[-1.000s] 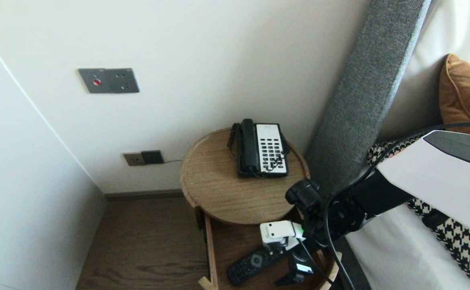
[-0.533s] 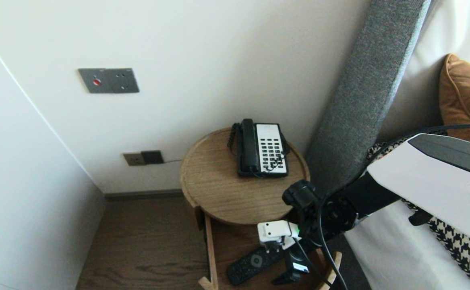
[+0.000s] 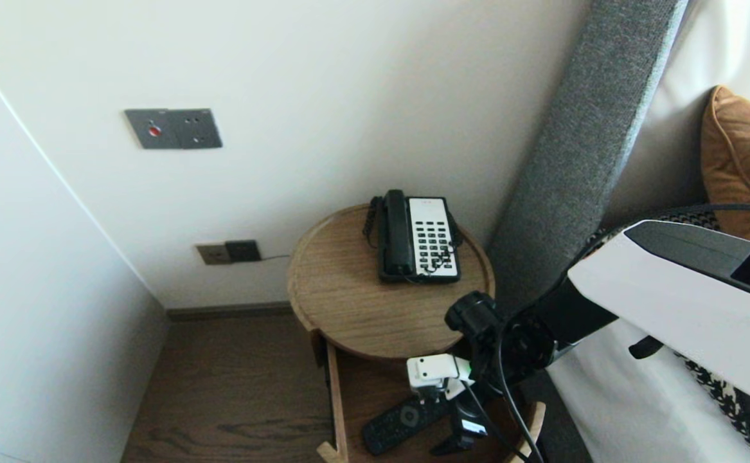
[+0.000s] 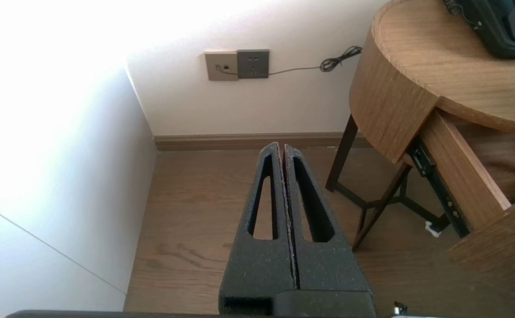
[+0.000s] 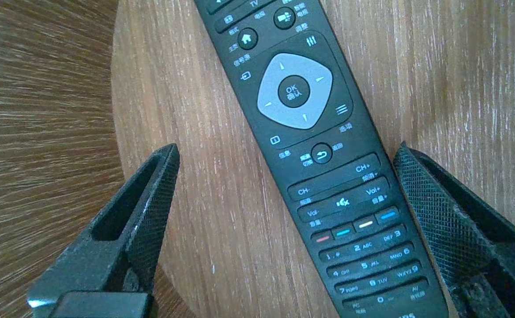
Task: Take the remote control out of the drawer one by one and place them on the table
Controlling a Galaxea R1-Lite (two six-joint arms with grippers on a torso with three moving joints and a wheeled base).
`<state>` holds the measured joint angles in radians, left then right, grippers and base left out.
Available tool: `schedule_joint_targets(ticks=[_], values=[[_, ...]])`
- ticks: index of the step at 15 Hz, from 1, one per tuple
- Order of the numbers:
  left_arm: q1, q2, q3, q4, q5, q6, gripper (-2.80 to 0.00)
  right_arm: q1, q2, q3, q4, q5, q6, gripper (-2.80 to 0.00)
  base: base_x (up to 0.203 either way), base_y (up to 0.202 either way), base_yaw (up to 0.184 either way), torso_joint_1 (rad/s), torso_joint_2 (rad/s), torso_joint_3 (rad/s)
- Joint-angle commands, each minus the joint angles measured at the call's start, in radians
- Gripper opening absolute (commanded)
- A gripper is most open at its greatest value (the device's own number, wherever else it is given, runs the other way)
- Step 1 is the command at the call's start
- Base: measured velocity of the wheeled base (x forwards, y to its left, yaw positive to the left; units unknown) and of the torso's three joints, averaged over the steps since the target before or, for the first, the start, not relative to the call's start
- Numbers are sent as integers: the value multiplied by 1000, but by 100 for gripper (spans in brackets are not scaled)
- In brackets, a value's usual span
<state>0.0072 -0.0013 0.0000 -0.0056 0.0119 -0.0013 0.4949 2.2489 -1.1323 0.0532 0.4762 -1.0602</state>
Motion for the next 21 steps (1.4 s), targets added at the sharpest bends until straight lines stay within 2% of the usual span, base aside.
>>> schedule_joint_targets(ticks=[1,7,8,21], values=[[0,-2,0,0,0,0,-280,-1,14,-6,0,2,-6,0,0,0,0,0,0,0],[0,-2,0,0,0,0,-280,-2,17,-9,0,2,-6,0,0,0,0,0,0,0],[0,-2,0,0,0,0,-280,-4,17,-9,0,2,-6,-280,0,0,0,0,0,0],[0,-2,0,0,0,0,-280,-9,-43,19,5,-2,-6,-280,0,0,0,0,0,0]])
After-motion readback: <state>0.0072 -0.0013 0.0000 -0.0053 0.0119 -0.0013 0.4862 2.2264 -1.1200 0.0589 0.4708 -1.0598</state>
